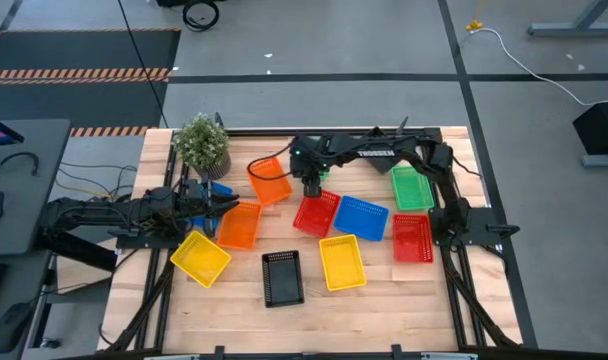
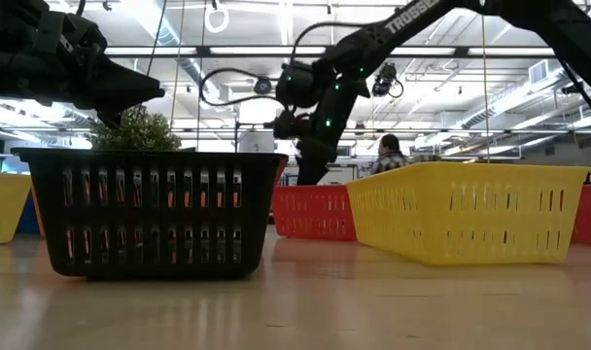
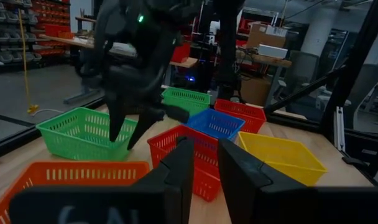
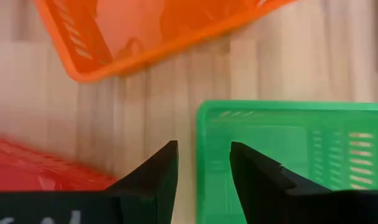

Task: Stack baskets by color
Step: Prepare the bins on the table

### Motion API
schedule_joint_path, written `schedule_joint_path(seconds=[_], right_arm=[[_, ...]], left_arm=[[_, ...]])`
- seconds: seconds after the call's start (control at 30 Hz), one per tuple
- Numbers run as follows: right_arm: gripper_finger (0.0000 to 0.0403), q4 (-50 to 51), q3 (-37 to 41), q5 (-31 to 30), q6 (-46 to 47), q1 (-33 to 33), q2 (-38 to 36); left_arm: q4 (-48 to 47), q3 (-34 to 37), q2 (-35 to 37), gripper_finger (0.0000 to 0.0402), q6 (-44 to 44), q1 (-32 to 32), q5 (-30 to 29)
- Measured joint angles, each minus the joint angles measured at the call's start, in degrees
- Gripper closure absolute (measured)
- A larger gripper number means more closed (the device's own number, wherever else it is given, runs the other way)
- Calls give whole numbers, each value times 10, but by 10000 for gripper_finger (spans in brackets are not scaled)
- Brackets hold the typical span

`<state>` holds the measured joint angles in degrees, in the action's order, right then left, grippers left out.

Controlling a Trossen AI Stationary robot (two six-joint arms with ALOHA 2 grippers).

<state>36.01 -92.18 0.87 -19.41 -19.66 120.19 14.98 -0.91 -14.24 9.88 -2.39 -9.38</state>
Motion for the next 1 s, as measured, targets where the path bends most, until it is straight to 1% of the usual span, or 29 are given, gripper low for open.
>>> schedule_joint_path(seconds=[0.1, 0.2, 0.27, 0.4, 0.43, 0.57, 0.77, 0.87, 1.0], right_arm=[[268, 3, 0, 2, -13, -1, 19], [293, 9, 0, 2, -16, 0, 27], [318, 27, 0, 2, -17, 0, 27], [384, 48, 0, -2, -13, -1, 17], [392, 49, 0, -5, -13, -1, 11], [388, 72, 0, -25, -4, 2, -8], [396, 86, 15, -22, -27, 7, -30], [398, 88, 34, -22, -36, -5, -31], [398, 77, 54, -26, -25, -30, -31]], left_arm=[[0, 0, 0, 328, 0, 0, 0], [0, 0, 0, 326, 0, 0, 0], [0, 0, 0, 324, 0, 0, 0], [0, 0, 0, 323, 4, 0, 0], [-1, 0, 0, 324, 9, 0, 0], [-7, 0, 0, 328, 15, 0, 0], [-10, 0, 0, 328, 15, 0, 0], [-17, 0, 0, 325, 15, 0, 0], [-32, 0, 0, 326, 16, 0, 0]])
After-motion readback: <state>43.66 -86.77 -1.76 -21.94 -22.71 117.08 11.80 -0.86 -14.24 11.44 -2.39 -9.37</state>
